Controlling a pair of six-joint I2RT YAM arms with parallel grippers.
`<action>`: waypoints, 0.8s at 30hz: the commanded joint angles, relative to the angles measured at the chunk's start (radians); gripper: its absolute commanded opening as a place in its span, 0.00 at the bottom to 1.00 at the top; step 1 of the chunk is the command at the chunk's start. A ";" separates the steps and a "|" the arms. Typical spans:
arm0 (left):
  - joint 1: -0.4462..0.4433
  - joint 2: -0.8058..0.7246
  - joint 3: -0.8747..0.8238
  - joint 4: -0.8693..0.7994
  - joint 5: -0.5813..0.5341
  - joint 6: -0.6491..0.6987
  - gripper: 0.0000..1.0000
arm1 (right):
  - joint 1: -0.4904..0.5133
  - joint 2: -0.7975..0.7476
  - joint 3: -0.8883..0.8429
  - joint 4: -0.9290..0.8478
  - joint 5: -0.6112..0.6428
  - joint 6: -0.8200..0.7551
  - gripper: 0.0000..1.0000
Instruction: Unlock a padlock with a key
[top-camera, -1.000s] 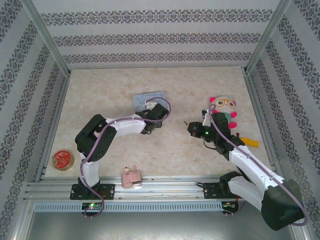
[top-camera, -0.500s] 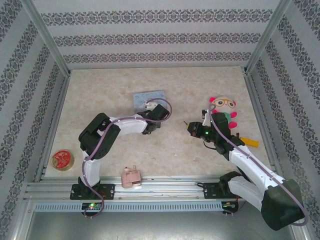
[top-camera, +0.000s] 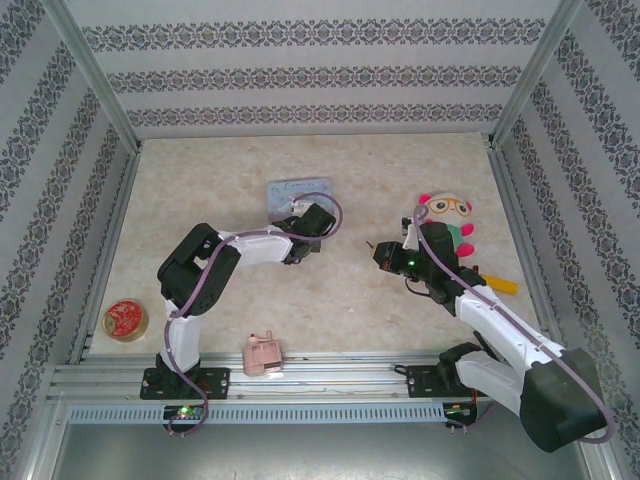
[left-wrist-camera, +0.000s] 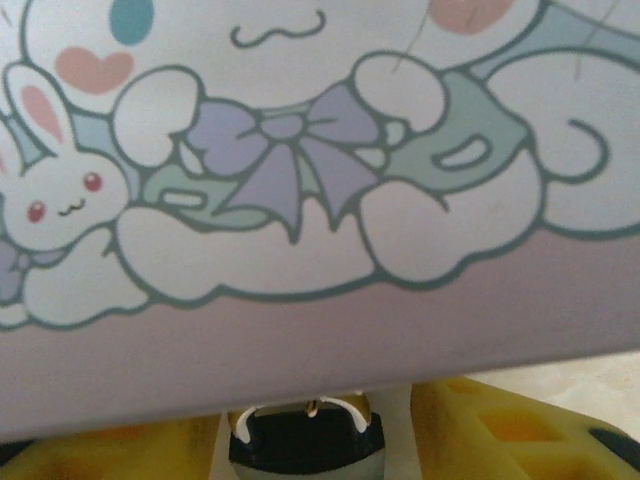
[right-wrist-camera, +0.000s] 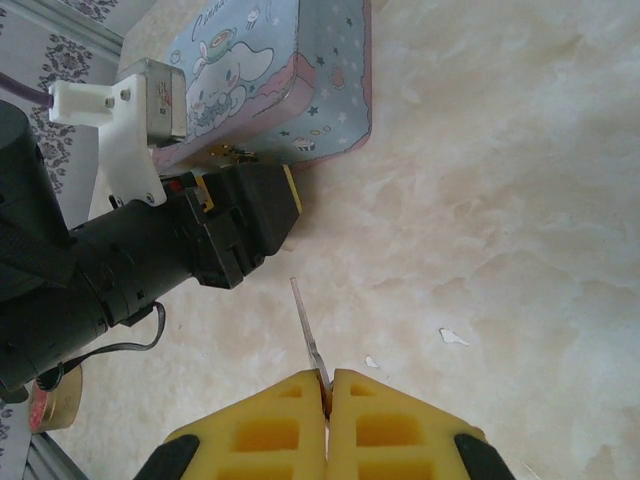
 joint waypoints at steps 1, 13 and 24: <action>0.012 0.018 0.023 0.036 0.006 0.020 0.50 | -0.010 0.011 0.035 0.022 -0.021 -0.002 0.00; 0.023 0.014 0.022 0.036 -0.002 0.025 0.50 | -0.010 0.002 0.027 0.024 -0.025 0.002 0.00; 0.033 0.012 0.001 0.067 0.011 0.028 0.49 | -0.010 0.000 0.020 0.031 -0.024 0.007 0.00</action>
